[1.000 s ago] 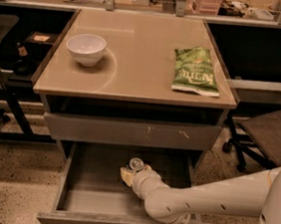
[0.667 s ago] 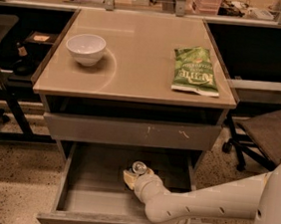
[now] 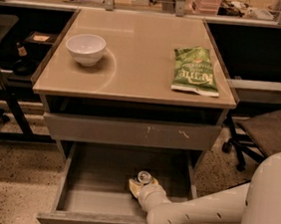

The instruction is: Place pepsi can into middle drawer

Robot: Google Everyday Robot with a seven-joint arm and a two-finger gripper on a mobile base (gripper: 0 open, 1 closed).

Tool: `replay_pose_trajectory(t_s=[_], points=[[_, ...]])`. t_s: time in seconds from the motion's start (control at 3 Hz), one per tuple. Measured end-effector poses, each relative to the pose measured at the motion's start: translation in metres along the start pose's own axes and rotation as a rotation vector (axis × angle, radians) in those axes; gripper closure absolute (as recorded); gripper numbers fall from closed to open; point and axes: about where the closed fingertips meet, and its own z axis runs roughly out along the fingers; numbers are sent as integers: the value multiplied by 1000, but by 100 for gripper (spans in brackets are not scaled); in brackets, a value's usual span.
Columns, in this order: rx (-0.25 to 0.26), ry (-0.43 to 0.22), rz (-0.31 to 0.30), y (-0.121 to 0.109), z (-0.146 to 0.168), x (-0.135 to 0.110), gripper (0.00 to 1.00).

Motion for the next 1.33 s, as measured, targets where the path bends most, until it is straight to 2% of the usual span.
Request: replay_pose_trajectory(t_s=[1.33], points=[[12,25,26,-9,-6,19,100]])
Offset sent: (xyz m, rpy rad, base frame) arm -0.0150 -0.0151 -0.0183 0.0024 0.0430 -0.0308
